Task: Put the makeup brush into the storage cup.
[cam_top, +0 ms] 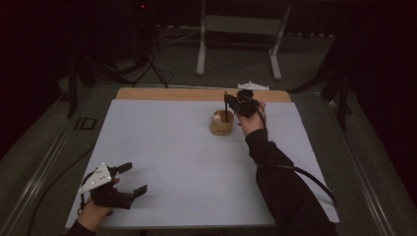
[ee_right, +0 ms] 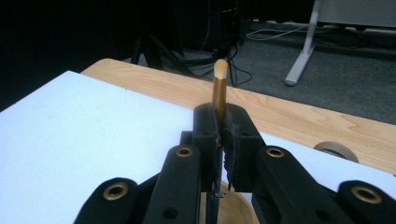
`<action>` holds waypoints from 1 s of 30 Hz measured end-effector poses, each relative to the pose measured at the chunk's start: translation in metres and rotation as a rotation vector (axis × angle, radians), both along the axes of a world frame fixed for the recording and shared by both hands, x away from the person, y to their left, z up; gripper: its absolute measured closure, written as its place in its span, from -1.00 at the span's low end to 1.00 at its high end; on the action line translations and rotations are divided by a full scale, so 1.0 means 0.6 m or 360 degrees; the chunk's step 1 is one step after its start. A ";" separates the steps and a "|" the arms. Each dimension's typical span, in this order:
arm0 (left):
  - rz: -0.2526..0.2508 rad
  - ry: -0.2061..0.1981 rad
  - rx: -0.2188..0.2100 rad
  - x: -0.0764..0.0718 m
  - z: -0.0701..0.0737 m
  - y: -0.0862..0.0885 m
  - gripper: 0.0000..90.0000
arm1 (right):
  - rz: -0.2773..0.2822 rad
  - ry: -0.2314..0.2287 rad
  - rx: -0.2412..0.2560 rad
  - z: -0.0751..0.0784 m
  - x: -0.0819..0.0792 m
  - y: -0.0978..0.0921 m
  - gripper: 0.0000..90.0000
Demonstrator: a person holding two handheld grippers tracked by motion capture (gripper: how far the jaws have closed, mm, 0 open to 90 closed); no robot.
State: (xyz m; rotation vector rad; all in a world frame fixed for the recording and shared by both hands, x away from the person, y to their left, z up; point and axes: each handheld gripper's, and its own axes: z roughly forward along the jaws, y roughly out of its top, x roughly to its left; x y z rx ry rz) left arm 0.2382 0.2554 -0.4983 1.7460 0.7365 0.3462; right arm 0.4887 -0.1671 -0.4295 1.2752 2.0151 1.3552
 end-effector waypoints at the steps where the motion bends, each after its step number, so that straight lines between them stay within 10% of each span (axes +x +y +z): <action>1: 0.0000 -0.0001 0.0001 0.000 0.000 0.000 -0.97 | 0.0005 0.0002 0.0002 -0.001 0.000 -0.001 0.86; 10: -0.0001 0.0005 -0.0001 0.000 0.000 0.000 -0.97 | 0.0006 0.0053 -0.0049 -0.010 0.004 -0.006 0.85; 20: -0.0004 0.0002 -0.0001 0.000 0.000 0.000 -0.97 | 0.0247 0.0181 -0.0057 0.022 0.010 -0.006 -0.79; 30: -0.0002 -0.0002 0.0000 0.000 0.001 -0.001 -0.97 | 0.0338 0.0185 -0.0183 0.047 -0.003 -0.021 -0.82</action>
